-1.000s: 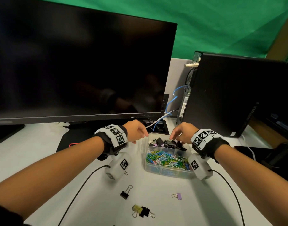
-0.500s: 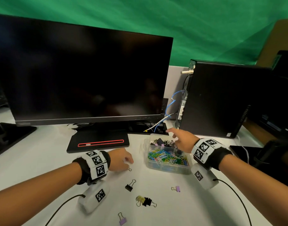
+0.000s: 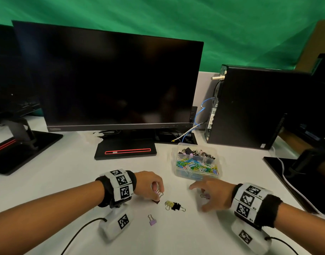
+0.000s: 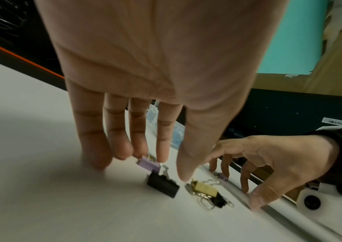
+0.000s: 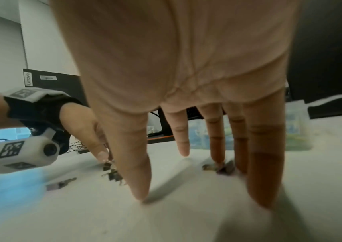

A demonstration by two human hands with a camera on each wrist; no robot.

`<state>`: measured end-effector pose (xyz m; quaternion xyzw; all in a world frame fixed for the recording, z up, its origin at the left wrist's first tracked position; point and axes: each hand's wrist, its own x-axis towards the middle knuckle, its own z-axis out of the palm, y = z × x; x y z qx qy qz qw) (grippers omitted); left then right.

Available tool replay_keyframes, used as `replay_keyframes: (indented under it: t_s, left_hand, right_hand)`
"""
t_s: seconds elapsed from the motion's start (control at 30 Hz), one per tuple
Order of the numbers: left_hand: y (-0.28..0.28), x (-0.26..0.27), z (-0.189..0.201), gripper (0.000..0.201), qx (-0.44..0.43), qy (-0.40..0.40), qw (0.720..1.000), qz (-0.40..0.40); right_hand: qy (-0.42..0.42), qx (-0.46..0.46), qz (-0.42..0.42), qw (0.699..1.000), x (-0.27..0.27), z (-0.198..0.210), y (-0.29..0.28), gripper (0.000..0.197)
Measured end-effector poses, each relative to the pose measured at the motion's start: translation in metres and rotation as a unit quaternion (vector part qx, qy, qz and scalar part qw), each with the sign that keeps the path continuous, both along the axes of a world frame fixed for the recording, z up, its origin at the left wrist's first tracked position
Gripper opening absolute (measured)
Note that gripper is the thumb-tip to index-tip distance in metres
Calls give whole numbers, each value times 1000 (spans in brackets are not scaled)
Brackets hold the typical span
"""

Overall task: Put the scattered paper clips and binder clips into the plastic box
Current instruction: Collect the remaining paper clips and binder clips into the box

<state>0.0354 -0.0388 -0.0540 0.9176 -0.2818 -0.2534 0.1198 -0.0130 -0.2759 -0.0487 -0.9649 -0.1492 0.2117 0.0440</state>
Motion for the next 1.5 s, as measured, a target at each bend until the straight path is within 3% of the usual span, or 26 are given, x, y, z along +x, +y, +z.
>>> replay_keyframes:
  t_s: [0.17,0.27,0.4,0.5,0.57,0.97,1.23,1.3,1.5]
  left_hand:
    - [4,-20,5,69,16,28,999,11]
    - [4,-34,-2,76,38,6,999,3]
    - [2,-44,-7,59,31,-18,999,-5]
    - [1,-46,-4,38,23,-24,999,-6]
    - [3,-46,-3,36,21,-32,999,-3]
    - [4,-45,-9,29,29,-64,997,-12]
    - [4,-35,-1,17,14,-58,998,6]
    - [6,-32,1,13,1,-49,999,20]
    - [9,-17,21,16,-82,-21,994,72]
  right_hand:
    - [5,40,-8,999,-9,-6,22,75]
    - [-4,71,14,997,-12,-8,41,71]
    - [-11,105,40,994,-9,-9,65,53]
    - [43,153,19,987,-5,-7,74,29]
    - [68,168,11,983,-4,-5,74,16]
    - [26,93,19,995,-5,-2,69,23]
    - [21,91,32,995,1,-1,61,13]
    - [14,100,26,995,3,1,58,6]
    - [-6,128,-27,991,12,15,42,10]
